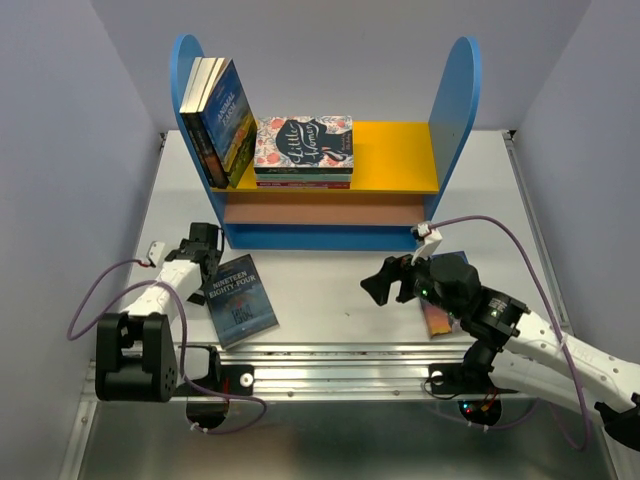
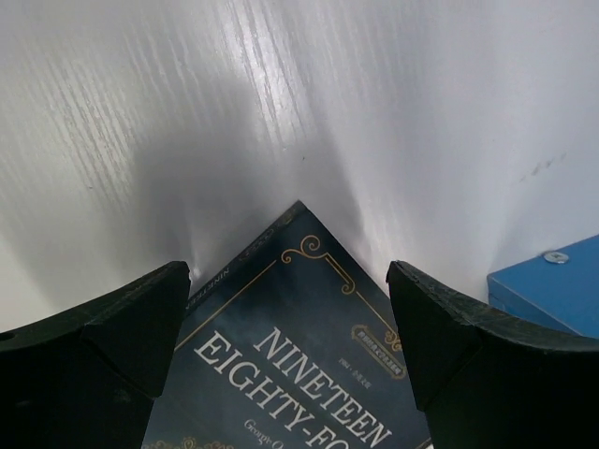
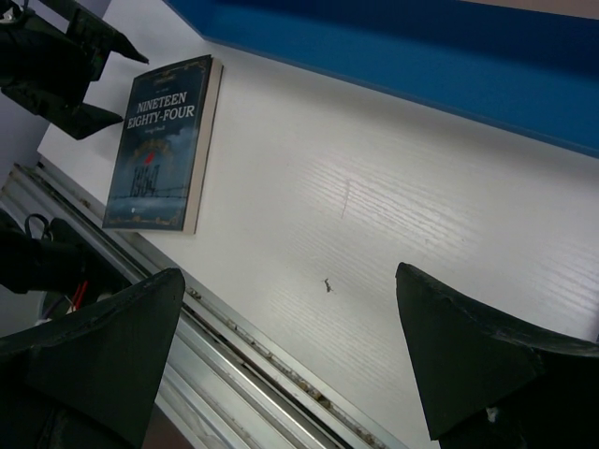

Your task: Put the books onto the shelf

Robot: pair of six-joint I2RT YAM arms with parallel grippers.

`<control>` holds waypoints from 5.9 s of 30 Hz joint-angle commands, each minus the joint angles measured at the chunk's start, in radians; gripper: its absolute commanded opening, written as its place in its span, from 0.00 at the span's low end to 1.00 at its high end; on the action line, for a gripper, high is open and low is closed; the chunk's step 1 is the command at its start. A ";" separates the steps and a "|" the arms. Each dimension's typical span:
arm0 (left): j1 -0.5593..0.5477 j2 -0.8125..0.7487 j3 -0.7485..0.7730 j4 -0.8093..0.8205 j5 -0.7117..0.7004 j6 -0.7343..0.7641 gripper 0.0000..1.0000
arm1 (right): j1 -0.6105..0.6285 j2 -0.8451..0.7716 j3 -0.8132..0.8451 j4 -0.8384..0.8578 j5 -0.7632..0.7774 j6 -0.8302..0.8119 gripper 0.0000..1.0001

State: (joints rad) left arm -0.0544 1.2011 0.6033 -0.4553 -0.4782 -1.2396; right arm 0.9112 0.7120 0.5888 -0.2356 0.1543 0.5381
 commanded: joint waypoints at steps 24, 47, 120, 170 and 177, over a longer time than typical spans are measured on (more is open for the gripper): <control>-0.185 -0.067 -0.105 -0.016 0.150 -0.210 0.84 | 0.005 0.082 0.000 0.053 0.014 -0.024 1.00; -0.639 -0.074 -0.080 -0.020 0.199 -0.521 0.88 | 0.005 0.251 -0.069 0.216 -0.133 0.049 1.00; -0.941 0.186 -0.043 0.202 0.296 -0.521 0.66 | 0.005 0.527 0.069 0.182 -0.288 0.177 0.42; -0.949 -0.545 -0.094 0.862 0.543 0.516 0.99 | 0.005 -0.184 0.256 0.117 -0.255 0.111 0.01; -0.950 -0.552 -0.152 1.081 0.682 0.490 0.93 | 0.005 -0.167 0.221 0.171 -0.288 0.132 0.01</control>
State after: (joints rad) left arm -1.0004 0.6704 0.4595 0.4267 0.1112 -0.7578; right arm 0.9112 0.5629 0.7731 -0.2543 -0.1017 0.6441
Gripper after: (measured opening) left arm 0.943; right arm 0.179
